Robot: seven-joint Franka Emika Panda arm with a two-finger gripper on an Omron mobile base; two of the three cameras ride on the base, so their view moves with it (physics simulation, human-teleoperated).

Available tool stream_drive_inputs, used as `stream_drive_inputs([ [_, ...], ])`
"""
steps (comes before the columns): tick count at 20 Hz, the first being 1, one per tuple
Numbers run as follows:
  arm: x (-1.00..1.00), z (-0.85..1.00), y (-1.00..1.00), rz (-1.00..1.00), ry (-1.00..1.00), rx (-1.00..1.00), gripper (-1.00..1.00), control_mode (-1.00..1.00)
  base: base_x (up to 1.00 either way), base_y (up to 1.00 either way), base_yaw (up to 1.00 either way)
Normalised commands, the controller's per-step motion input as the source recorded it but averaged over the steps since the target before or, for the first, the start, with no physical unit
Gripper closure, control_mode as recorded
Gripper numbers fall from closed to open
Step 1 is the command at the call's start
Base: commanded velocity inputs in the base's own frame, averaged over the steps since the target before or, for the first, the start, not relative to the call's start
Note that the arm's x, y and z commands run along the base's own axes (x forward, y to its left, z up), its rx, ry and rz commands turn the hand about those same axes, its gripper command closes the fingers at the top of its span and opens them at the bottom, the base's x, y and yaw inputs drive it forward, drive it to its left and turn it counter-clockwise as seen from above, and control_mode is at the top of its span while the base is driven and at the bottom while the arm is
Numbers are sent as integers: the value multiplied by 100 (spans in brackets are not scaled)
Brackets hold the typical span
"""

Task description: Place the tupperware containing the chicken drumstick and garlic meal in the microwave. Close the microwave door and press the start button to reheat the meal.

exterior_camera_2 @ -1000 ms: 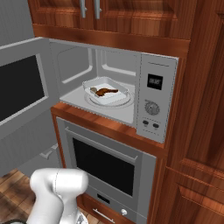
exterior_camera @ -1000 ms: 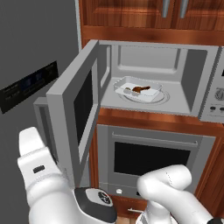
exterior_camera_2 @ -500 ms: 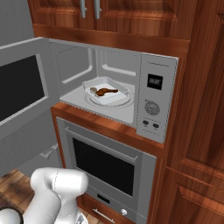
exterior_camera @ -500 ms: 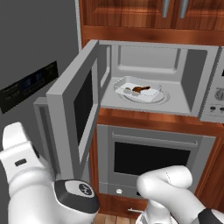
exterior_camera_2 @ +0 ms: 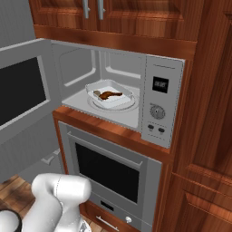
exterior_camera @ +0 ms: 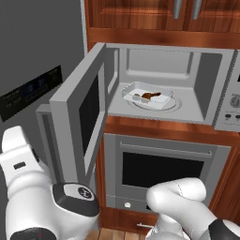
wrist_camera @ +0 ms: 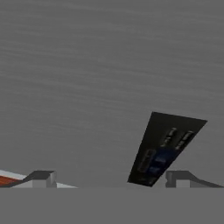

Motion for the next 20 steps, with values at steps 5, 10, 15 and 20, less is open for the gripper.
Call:
stream_drive_inputs([
  [5,32,-13,16,0,0,-1,-100,-100,0,0,0],
  [10,29,-6,10,-1,0,0,-100,-100,0,0,0],
  [15,27,-3,2,-4,0,0,-100,-100,0,0,0],
  [20,5,0,-2,-14,0,0,-100,-100,0,0,0],
])
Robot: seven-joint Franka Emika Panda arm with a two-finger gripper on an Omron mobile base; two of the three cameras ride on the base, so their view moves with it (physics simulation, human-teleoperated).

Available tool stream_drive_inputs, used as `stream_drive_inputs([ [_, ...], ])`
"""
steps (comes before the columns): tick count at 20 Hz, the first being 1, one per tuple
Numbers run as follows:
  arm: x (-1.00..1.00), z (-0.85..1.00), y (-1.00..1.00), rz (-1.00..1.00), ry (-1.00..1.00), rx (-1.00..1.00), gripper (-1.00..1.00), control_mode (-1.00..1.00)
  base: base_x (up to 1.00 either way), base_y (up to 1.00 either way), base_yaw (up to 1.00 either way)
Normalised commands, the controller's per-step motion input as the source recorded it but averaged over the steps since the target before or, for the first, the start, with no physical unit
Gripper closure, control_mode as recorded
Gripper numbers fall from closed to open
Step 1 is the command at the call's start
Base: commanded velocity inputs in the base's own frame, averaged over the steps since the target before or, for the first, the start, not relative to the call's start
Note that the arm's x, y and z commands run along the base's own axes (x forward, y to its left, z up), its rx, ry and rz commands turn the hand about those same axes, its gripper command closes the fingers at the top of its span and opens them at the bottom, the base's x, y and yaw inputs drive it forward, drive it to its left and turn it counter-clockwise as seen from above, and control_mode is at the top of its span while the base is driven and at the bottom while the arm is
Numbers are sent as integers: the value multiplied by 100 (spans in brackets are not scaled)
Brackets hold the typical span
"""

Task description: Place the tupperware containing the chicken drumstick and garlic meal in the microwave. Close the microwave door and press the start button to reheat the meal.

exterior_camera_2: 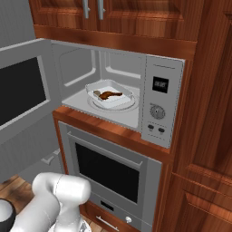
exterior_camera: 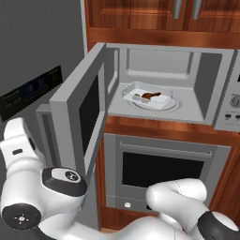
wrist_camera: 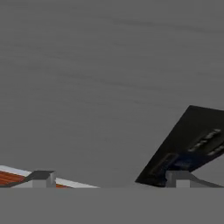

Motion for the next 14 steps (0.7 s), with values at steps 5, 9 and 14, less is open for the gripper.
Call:
stream_drive_inputs([
  [5,-1,0,-48,-23,0,0,-100,-100,0,0,0],
  [9,-19,1,-92,-25,0,0,-100,-100,0,0,0],
  [14,-38,1,-100,-18,0,0,-100,-100,0,0,0],
])
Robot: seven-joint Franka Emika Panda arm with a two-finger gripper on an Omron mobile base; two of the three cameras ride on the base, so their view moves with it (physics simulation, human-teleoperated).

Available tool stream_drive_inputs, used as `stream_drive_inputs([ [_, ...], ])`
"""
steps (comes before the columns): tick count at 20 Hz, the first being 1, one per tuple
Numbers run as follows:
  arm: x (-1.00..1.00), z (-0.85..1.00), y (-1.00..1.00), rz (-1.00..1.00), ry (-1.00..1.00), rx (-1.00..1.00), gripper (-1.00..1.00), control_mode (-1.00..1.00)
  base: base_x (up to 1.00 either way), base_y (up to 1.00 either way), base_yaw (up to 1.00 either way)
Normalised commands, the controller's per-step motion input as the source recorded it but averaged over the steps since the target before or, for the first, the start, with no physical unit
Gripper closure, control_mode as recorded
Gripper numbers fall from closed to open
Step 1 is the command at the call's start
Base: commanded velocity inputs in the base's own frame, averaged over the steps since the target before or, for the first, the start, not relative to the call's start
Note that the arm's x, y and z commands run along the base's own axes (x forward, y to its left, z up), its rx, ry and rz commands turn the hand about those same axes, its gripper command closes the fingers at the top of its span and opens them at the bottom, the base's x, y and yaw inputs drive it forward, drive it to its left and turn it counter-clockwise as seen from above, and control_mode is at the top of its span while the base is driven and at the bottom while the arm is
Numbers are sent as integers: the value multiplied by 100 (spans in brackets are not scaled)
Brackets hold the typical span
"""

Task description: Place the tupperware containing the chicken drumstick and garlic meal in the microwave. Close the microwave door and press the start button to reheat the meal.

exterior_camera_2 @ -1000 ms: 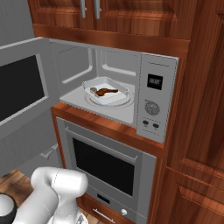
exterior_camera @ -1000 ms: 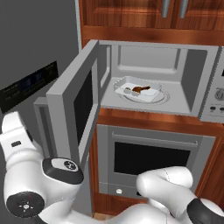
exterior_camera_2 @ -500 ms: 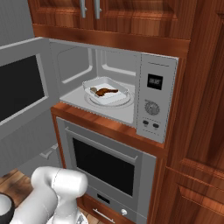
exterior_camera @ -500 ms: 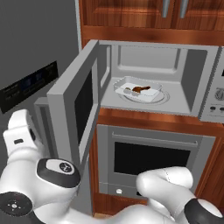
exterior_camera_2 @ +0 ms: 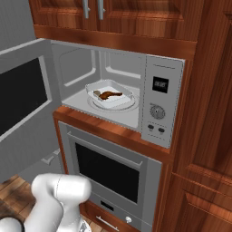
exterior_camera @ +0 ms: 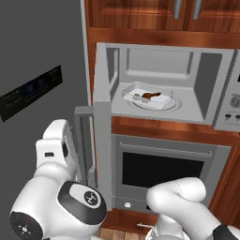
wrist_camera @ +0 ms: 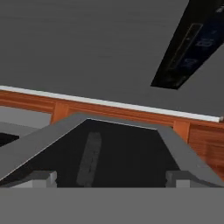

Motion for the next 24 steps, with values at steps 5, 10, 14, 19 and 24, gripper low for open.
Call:
stream_drive_inputs([
  [5,-33,1,-100,-13,0,0,-100,-100,0,0,0],
  [10,-18,0,-100,-10,0,0,-100,-100,0,0,0],
  [14,0,1,-97,-7,0,0,-100,-100,0,0,0],
  [19,9,3,-84,-3,4,0,-100,-100,0,0,0],
  [24,28,10,-79,-1,9,0,-100,-100,0,0,0],
])
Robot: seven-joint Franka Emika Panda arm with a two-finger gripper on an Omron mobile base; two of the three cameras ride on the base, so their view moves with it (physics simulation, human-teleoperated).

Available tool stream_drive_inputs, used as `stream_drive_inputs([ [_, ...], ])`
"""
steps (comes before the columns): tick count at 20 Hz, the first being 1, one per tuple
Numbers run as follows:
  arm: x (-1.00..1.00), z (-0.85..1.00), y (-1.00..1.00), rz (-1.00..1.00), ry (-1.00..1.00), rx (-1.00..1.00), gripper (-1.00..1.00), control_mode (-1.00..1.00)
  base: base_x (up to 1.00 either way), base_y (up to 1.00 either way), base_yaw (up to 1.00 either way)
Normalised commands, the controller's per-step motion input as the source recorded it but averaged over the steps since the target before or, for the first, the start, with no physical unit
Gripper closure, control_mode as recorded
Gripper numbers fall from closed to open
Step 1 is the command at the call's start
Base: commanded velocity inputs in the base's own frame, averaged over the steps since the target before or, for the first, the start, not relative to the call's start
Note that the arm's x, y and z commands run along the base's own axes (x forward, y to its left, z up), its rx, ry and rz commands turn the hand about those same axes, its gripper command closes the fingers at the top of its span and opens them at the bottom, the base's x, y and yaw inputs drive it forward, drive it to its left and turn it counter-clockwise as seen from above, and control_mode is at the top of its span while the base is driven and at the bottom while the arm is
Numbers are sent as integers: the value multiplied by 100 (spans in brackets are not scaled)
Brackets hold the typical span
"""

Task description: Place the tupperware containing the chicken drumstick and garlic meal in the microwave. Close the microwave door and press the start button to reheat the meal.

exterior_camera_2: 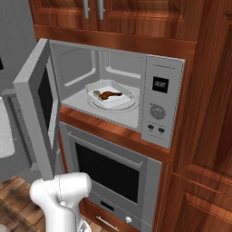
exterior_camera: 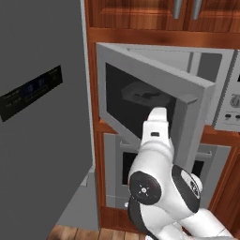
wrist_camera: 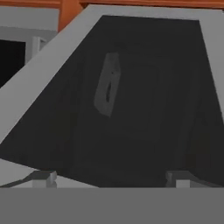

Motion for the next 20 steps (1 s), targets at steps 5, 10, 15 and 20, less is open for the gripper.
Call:
stream_drive_inputs([
  [5,40,17,-80,0,10,0,-100,-100,0,0,0],
  [10,57,11,-71,0,12,0,-100,-100,0,0,0],
  [15,71,2,-62,0,10,0,-100,-100,0,0,0],
  [20,80,0,-50,-1,6,0,-100,-100,0,0,0],
])
